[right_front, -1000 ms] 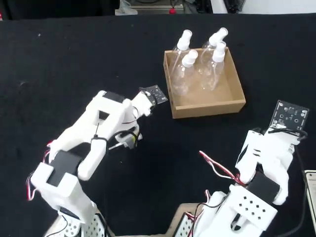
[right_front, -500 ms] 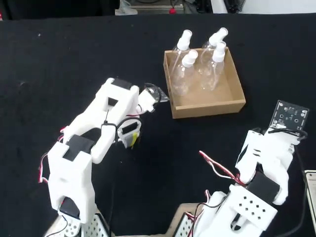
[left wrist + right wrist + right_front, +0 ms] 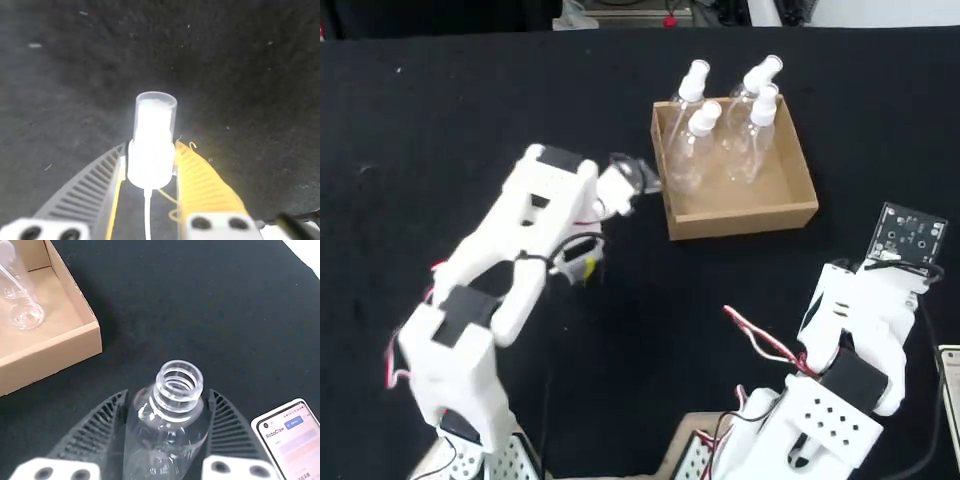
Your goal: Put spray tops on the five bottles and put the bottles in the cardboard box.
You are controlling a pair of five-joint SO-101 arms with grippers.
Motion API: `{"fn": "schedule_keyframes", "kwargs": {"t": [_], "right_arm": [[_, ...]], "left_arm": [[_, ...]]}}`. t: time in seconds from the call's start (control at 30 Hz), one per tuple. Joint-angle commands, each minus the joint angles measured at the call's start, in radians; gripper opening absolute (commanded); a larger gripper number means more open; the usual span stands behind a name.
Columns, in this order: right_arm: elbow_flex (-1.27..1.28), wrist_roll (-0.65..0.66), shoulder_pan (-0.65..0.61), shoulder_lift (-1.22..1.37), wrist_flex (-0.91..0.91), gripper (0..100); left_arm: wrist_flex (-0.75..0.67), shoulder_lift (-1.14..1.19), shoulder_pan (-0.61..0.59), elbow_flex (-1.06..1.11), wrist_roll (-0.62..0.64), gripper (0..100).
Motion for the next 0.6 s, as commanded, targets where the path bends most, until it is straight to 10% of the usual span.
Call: {"fn": "schedule_keyframes", "kwargs": {"t": [0.0,0.57], "right_arm": [[-0.110,0.000,-0.028,-0.028,0.064,15.5],[-0.203,-0.219,-0.895,-0.028,0.040,15.3]], "left_arm": [[0.041,-0.222,-0.053,0.036,0.029,11],[-0.269,-0.985,-0.154,0.314,0.526,11]]}}
